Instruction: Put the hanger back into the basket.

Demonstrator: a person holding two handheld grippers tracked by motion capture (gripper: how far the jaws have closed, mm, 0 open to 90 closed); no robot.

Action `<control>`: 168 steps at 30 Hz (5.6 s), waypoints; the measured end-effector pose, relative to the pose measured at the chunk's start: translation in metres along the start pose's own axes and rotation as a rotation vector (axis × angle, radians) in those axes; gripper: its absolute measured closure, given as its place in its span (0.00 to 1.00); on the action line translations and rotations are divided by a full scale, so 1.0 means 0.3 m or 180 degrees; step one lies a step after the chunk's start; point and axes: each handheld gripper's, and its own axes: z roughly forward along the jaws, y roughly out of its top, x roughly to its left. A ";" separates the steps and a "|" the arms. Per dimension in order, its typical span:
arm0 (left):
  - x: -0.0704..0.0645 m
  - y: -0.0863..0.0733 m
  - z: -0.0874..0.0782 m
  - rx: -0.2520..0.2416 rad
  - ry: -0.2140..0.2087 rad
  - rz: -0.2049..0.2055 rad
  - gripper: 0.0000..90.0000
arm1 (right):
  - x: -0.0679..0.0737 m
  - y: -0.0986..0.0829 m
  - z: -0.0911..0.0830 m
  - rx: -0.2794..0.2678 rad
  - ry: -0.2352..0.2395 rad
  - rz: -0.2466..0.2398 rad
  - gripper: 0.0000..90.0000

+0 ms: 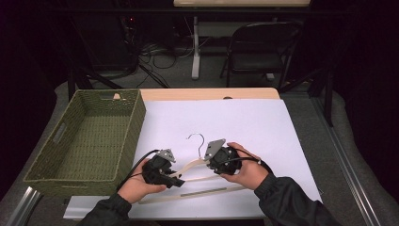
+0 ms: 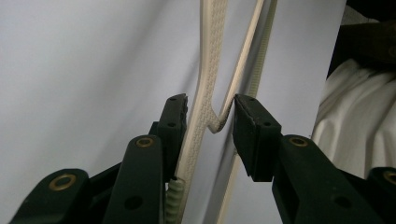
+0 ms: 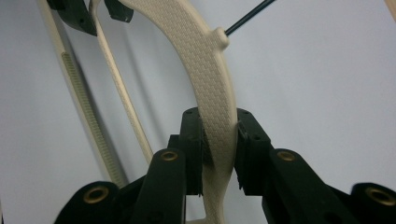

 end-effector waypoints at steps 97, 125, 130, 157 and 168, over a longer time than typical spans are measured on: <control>0.290 -0.305 -0.901 -0.0954 0.1390 -0.0521 0.97 | -0.115 -0.368 -0.090 -0.0338 -0.0409 0.1223 0.51; 0.422 -0.453 -0.863 -0.0608 0.1515 -0.0791 0.97 | -0.110 -0.384 -0.060 -0.0336 -0.0378 0.1310 0.51; 0.445 -0.463 -0.825 -0.0630 0.1485 -0.0844 0.97 | -0.108 -0.382 -0.062 -0.0320 -0.0377 0.1312 0.51; 0.534 -0.556 -0.645 -0.0035 0.1425 -0.1160 0.96 | -0.103 -0.397 -0.052 -0.0424 -0.0384 0.1380 0.52; 0.535 -0.561 -0.667 -0.0289 0.1532 -0.1306 0.74 | -0.101 -0.402 -0.048 -0.0432 -0.0380 0.1394 0.52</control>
